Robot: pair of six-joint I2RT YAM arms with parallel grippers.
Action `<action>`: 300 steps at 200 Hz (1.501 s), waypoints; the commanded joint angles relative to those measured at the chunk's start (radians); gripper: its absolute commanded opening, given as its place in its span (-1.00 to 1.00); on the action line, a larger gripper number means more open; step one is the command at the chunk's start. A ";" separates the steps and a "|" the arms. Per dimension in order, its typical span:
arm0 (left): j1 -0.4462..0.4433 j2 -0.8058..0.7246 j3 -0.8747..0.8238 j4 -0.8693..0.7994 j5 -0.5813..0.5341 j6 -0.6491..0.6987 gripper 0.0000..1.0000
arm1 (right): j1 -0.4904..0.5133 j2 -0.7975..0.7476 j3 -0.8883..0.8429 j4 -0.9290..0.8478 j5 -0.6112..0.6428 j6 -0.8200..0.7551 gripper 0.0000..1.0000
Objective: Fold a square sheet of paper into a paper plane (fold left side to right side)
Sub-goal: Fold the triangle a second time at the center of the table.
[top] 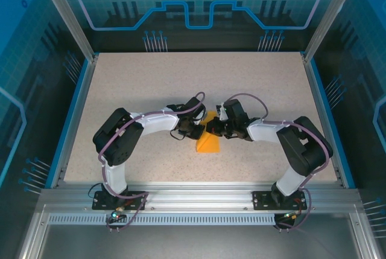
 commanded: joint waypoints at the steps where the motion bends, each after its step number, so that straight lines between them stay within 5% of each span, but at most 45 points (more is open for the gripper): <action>1: 0.005 -0.006 -0.020 -0.002 0.000 0.026 -0.84 | 0.011 0.023 0.023 -0.030 0.004 -0.034 -1.00; 239: 0.004 -0.001 -0.006 -0.029 -0.043 0.024 -0.83 | 0.009 0.072 -0.011 -0.112 0.077 -0.092 -1.00; 300: 0.005 -0.073 0.027 -0.079 -0.037 0.006 -0.49 | 0.009 0.075 -0.021 -0.146 0.088 -0.082 -1.00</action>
